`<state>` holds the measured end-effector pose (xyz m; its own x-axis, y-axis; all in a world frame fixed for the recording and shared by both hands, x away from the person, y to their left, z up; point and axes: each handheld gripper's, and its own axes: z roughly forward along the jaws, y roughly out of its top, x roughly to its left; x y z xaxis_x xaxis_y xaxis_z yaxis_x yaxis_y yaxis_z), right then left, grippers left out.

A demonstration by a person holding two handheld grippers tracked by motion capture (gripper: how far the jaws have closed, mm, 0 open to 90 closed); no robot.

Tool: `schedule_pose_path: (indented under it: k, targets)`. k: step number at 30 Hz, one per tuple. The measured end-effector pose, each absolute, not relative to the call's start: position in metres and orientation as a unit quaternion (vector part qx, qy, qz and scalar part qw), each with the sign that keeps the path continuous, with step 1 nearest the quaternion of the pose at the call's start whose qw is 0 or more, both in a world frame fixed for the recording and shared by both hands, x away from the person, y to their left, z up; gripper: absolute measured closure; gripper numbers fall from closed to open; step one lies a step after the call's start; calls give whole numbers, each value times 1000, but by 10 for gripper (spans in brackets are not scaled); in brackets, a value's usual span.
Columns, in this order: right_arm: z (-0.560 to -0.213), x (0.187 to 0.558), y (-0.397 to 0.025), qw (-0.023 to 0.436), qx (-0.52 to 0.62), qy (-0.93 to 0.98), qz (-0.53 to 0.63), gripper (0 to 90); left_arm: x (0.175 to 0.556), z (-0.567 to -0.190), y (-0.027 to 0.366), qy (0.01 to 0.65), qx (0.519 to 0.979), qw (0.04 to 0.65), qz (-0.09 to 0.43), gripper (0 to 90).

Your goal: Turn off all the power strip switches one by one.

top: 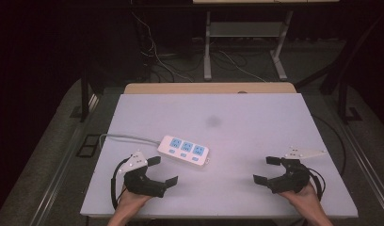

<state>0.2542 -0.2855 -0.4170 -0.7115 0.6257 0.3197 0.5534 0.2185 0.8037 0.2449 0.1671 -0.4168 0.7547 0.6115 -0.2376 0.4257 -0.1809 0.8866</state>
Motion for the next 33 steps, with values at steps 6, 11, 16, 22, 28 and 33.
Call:
schedule_pose_path:
  k: [6,11,16,22,28,33]
  targets:
    - [-417,254,-286,34,378,780,498,5,245,-415,165,340,768,536,87,0]
    - [-417,254,-289,34,383,777,498,5,247,-414,164,338,773,530,87,0]
    - [-418,254,-291,33,387,776,498,5,249,-411,164,337,779,523,82,0]
    - [-417,253,-291,42,388,774,498,5,253,-408,164,340,786,511,75,0]
    - [-418,253,-293,42,391,773,497,5,260,-401,164,334,797,499,71,0]
    - [-419,253,-294,41,395,771,498,5,269,-392,166,330,803,491,74,0]
